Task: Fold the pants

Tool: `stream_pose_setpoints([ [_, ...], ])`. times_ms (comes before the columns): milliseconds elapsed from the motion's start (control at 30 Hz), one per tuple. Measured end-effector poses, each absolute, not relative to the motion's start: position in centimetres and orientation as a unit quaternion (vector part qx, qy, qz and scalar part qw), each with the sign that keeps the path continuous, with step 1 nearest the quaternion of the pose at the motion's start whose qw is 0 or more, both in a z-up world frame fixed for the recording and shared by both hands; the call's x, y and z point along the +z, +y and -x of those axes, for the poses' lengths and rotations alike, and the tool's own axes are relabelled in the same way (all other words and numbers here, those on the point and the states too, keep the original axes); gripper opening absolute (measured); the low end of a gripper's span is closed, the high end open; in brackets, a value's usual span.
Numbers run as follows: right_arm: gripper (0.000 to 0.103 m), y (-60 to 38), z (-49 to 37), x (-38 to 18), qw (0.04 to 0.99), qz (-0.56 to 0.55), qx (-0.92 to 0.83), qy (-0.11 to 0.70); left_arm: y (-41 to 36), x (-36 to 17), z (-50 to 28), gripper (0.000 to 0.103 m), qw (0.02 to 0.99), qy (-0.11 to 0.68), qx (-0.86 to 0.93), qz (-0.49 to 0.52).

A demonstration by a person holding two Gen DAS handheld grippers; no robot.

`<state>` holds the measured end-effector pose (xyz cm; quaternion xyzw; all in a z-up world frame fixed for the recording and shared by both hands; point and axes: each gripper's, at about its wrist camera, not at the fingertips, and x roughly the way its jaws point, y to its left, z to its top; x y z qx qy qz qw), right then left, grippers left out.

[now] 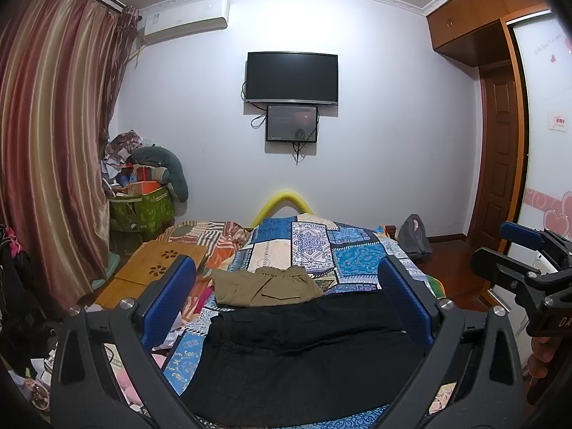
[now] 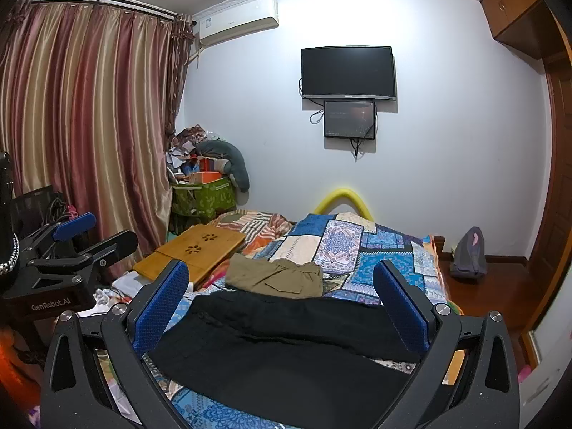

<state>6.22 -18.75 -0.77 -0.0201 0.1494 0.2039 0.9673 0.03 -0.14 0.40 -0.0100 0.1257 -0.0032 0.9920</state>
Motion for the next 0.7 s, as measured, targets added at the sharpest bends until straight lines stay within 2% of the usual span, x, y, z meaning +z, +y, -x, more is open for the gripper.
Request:
stream_pose_setpoints([
  [700, 0.103, -18.76, -6.24, -0.85, 0.967, 0.010, 0.209, 0.148, -0.22, 0.13, 0.30, 0.103, 0.993, 0.116, -0.002, 0.006],
])
